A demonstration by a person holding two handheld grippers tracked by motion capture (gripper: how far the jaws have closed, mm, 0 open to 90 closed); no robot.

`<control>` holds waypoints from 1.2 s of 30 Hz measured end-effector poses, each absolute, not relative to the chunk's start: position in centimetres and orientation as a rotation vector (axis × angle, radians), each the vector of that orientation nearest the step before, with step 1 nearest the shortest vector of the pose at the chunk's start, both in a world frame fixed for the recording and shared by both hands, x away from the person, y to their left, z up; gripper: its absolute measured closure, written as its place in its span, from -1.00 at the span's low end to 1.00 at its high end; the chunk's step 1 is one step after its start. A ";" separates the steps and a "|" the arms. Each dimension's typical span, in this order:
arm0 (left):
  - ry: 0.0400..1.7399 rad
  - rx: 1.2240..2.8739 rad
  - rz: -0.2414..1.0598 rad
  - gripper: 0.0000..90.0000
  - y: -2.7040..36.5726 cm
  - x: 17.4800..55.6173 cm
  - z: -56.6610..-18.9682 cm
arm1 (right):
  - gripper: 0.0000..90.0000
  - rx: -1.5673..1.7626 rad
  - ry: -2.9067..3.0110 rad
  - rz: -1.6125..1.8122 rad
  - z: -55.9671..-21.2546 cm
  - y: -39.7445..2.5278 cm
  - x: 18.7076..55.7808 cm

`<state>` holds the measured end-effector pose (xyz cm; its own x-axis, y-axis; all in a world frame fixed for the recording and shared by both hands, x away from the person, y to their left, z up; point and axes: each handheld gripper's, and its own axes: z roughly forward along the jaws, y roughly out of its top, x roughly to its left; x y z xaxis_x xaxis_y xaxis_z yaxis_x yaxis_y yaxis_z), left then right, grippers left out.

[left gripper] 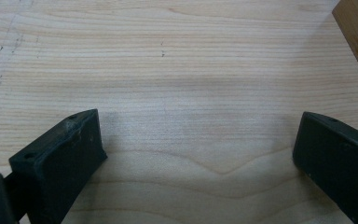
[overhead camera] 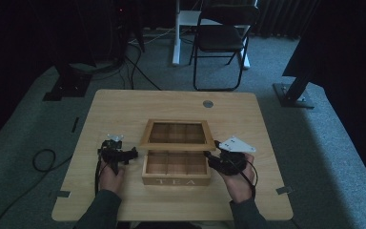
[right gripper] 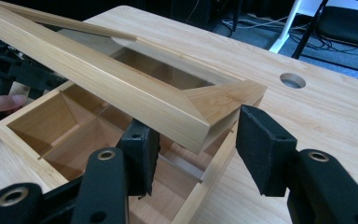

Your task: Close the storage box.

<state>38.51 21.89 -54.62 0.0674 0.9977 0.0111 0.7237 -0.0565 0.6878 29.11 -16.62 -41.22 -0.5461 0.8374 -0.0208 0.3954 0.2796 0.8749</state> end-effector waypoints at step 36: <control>1.706 1.842 0.692 -0.96 21.9 38.5 -54.6 | -0.02 1.127 2.096 1.193 -44.0 -16.7 27.6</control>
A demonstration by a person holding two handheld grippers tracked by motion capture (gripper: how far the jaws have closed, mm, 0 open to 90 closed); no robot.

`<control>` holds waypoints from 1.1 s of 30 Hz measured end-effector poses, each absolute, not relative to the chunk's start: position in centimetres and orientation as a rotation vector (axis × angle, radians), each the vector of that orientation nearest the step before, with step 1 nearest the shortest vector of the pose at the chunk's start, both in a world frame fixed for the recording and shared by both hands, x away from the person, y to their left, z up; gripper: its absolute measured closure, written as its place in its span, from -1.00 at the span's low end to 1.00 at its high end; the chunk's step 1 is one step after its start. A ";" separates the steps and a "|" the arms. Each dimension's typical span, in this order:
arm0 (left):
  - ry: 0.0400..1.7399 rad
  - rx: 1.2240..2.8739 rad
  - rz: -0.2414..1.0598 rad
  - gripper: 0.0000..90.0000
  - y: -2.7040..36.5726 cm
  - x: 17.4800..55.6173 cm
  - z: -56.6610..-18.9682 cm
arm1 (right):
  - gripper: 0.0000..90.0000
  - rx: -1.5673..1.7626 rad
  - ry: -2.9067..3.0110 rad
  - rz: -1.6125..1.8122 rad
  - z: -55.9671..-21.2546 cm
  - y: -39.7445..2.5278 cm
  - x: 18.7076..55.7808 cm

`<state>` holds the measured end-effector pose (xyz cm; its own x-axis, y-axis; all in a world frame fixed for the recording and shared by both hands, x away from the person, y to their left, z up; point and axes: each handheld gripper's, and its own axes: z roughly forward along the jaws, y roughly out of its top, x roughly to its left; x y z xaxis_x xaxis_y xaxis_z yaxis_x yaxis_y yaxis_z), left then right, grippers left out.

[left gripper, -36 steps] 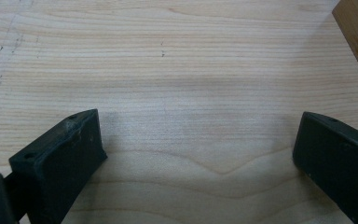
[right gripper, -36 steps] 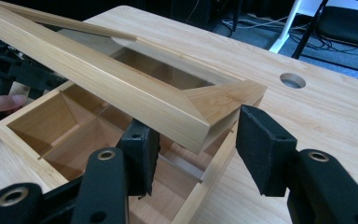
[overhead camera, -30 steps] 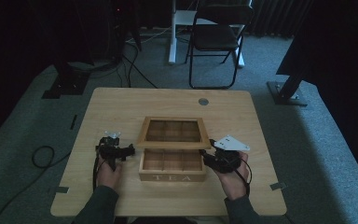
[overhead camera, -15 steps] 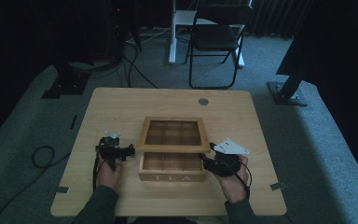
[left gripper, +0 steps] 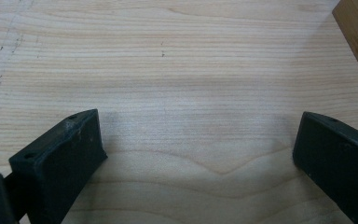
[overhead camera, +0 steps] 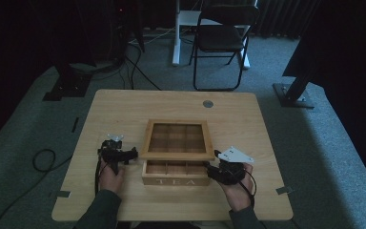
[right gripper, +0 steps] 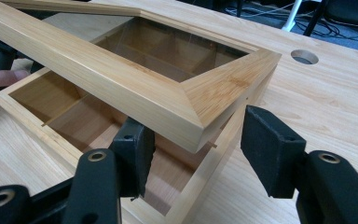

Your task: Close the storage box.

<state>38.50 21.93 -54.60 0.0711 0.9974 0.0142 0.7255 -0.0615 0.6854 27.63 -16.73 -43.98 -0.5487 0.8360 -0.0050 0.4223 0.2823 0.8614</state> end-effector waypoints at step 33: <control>1.707 1.843 0.691 -0.96 21.9 38.5 -54.6 | -0.03 1.138 2.139 1.175 -46.1 -16.8 26.9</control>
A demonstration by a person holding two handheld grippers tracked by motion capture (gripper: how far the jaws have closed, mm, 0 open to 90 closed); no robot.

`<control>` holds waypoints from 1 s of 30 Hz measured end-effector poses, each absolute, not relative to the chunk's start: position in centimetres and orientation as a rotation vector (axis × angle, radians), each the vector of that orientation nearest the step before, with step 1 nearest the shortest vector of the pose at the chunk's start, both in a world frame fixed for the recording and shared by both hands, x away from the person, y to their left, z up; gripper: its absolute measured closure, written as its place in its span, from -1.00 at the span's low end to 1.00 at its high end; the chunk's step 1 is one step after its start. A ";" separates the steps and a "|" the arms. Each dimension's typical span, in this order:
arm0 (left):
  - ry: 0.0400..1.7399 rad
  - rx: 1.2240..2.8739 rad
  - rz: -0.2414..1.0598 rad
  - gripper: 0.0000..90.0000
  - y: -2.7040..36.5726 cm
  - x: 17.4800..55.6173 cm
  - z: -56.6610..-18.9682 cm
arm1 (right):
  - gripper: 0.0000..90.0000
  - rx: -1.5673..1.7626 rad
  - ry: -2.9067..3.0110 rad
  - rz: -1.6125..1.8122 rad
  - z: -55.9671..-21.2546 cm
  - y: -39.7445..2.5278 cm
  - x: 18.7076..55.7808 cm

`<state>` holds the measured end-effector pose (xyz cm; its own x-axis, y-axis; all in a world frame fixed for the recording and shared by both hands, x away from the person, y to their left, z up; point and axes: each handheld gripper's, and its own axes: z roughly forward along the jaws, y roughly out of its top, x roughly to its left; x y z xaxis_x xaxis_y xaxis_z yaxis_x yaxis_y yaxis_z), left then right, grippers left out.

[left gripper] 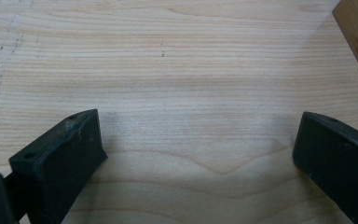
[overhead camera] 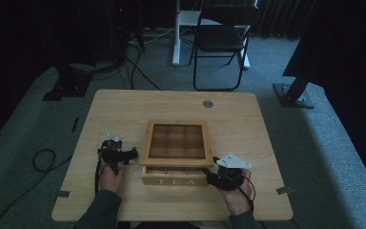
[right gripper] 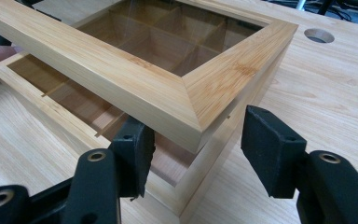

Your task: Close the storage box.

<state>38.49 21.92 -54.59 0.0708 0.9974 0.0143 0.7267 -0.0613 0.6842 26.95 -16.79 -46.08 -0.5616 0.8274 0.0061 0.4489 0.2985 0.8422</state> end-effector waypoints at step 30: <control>1.708 1.844 0.691 -0.96 21.9 38.5 -54.6 | -0.03 1.145 2.160 1.162 -47.1 -16.7 26.7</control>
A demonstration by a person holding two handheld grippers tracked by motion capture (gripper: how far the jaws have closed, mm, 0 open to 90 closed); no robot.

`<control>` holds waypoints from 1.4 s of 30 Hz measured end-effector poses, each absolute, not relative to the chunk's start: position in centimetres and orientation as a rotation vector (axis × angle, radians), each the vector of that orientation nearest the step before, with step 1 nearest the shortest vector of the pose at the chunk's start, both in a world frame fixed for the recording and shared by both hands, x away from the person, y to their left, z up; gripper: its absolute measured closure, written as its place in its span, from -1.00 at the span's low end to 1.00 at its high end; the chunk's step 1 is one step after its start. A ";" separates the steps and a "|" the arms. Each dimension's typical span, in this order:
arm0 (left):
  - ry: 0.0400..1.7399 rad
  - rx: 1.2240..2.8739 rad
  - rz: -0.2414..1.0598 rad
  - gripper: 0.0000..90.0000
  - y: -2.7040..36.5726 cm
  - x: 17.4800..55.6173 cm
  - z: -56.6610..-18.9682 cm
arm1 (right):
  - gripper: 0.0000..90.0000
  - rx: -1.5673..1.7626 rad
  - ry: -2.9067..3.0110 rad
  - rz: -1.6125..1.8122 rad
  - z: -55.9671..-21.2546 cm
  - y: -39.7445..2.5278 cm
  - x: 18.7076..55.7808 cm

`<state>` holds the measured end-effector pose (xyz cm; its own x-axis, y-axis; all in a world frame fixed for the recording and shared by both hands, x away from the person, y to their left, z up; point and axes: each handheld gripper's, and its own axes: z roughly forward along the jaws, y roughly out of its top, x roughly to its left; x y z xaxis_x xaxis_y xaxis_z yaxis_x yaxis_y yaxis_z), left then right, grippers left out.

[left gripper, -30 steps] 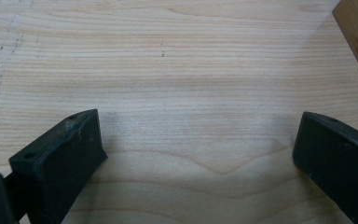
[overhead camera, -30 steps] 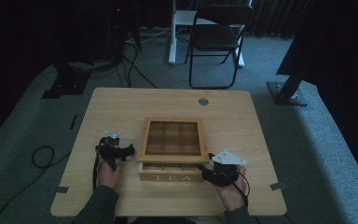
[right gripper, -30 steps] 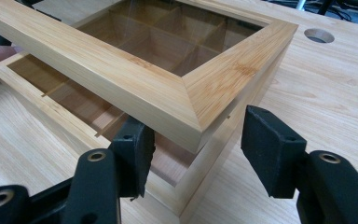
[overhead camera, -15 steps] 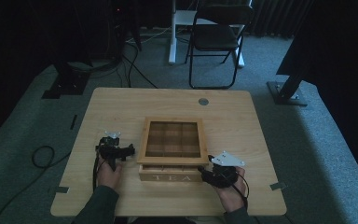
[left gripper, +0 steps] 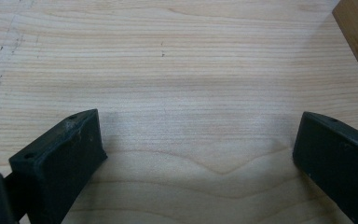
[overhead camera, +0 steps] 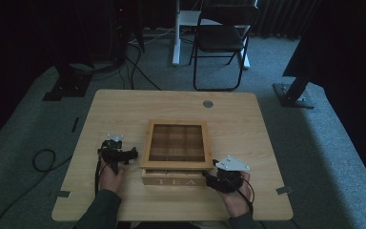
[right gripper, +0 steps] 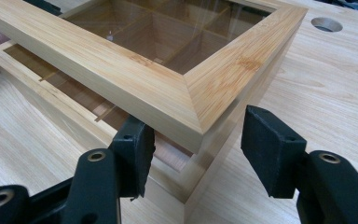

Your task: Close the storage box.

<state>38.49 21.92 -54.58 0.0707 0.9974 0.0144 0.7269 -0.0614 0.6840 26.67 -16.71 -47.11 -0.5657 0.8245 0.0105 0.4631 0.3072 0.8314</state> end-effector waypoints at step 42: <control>1.708 1.840 0.691 -0.96 21.9 38.5 -54.6 | 0.09 1.128 2.191 1.163 -48.6 -17.0 25.4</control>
<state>38.50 21.91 -54.60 0.0695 0.9975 0.0128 0.7256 -0.0594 0.6855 25.38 -16.98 -48.65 -0.5861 0.8101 0.0130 0.4646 0.3228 0.8246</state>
